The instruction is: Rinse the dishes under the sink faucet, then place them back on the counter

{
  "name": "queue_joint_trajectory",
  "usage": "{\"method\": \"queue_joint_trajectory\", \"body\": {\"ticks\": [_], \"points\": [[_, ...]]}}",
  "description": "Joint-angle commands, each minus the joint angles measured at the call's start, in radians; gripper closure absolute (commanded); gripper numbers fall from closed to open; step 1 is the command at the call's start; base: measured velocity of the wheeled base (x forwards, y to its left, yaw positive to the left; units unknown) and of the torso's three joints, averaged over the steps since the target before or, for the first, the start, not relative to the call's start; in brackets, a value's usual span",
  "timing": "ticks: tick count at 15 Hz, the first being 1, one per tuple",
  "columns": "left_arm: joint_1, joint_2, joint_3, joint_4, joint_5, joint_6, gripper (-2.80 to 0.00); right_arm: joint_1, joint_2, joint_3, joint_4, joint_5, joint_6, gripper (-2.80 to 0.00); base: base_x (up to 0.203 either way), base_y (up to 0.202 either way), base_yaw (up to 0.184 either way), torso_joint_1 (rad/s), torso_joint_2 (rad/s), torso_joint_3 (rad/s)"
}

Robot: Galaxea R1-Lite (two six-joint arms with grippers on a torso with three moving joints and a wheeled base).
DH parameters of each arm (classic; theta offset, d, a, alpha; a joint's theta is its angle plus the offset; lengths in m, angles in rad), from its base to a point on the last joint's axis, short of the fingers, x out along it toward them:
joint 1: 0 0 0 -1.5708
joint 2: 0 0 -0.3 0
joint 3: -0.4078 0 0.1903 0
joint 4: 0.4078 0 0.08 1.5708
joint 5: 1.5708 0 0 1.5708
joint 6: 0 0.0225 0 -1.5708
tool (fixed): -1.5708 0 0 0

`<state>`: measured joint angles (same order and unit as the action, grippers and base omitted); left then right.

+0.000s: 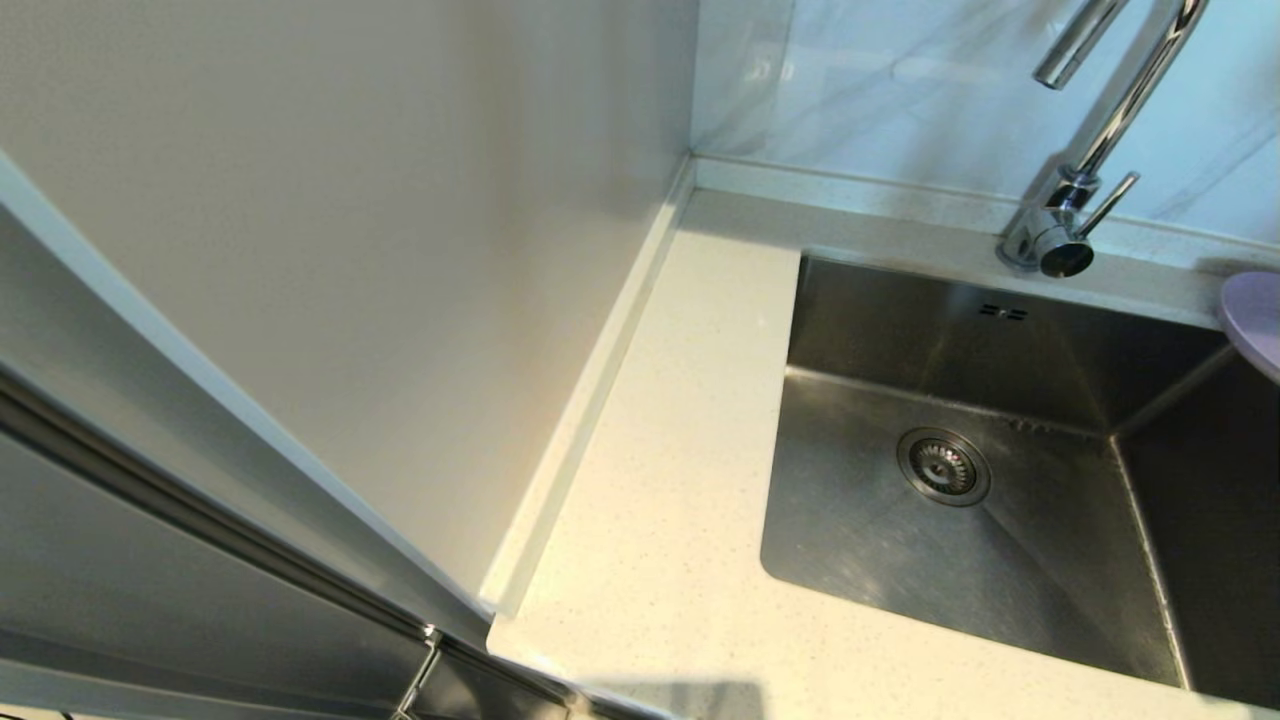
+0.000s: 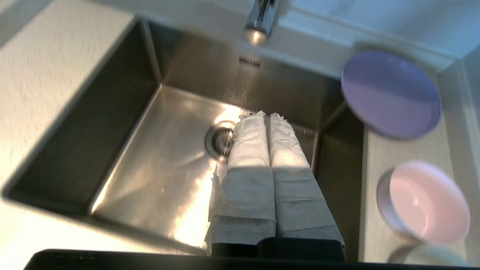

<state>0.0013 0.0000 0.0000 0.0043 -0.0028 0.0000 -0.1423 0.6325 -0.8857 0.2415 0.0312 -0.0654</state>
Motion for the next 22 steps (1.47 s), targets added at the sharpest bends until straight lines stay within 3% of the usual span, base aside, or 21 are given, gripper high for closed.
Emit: {"method": "queue_joint_trajectory", "body": {"ticks": [1, 4, 7, 11, 14, 22], "points": [[0.0, 0.0, 0.0, 0.0, 0.0, -0.001, 0.0, 0.023, -0.176, 0.132, 0.004, -0.009, -0.012, 0.0, 0.0, 0.0, 0.0, 0.0, 0.0, 0.0], [0.0, 0.0, 0.0, 0.0, 0.0, 0.0, 0.0, 0.035, -0.318, 0.27, 0.055, -0.023, -0.023, 0.0, 0.0, 0.0, 0.0, 0.0, 0.0, 0.0], [0.0, 0.0, 0.0, 0.0, 0.0, 0.0, 0.0, 0.038, -0.343, 0.36, 0.134, -0.098, -0.041, 0.0, 0.0, 0.0, 0.0, 0.0, 0.0, 0.0], [0.0, 0.0, 0.0, 0.0, 0.0, 0.0, 0.0, 0.038, -0.343, 0.399, 0.133, -0.103, -0.008, 0.0, 0.0, 0.0, 0.0, 0.0, 0.0, 0.0], [0.0, 0.0, 0.0, 0.0, 0.0, 0.0, 0.0, 0.1, -0.353, 0.392, 0.132, -0.102, -0.012, 0.0, 0.0, 0.0, 0.0, 0.0, 0.0, 0.0], [0.0, 0.0, 0.0, 0.0, 0.0, 0.0, 0.0, 0.14, -0.634, 0.53, 0.156, -0.102, -0.018, 0.0, 0.0, 0.0, 0.0, 0.0, 0.0, 0.0]]}}
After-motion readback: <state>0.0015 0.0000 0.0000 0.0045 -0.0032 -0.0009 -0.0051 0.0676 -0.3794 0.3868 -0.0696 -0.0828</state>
